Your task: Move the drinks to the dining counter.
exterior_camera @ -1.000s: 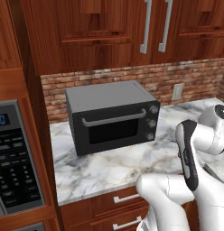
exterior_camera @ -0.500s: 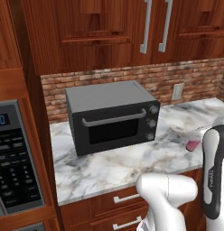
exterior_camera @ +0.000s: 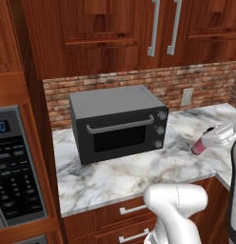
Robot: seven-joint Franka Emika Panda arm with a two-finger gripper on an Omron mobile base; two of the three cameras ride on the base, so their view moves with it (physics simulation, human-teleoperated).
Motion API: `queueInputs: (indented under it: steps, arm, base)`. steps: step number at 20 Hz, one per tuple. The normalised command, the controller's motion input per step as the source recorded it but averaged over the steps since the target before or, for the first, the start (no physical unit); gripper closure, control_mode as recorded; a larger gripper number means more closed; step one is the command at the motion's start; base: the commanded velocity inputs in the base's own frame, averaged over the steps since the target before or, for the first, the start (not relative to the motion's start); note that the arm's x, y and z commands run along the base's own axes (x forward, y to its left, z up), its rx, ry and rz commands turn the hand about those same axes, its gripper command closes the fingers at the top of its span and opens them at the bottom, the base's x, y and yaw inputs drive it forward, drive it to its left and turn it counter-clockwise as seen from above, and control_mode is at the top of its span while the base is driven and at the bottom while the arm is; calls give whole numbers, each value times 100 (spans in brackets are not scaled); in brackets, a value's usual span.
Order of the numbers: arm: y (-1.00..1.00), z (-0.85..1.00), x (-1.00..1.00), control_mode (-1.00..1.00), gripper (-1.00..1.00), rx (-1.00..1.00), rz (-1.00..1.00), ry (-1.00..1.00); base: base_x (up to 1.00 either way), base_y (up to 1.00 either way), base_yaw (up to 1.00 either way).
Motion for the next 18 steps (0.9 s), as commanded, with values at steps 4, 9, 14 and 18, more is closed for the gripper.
queueInputs:
  steps: [4,9,14,18]
  arm:
    - [48,9,-46,-100,100,-4,8,-1]
    - [24,2,-25,-100,100,-2,2,0]
    - [0,0,0,100,100,0,0,0]
    - [0,0,0,100,100,0,0,0]
  base:
    - [0,0,0]
    - [0,0,0]
    - [-6,0,0]
    - [-58,0,1]
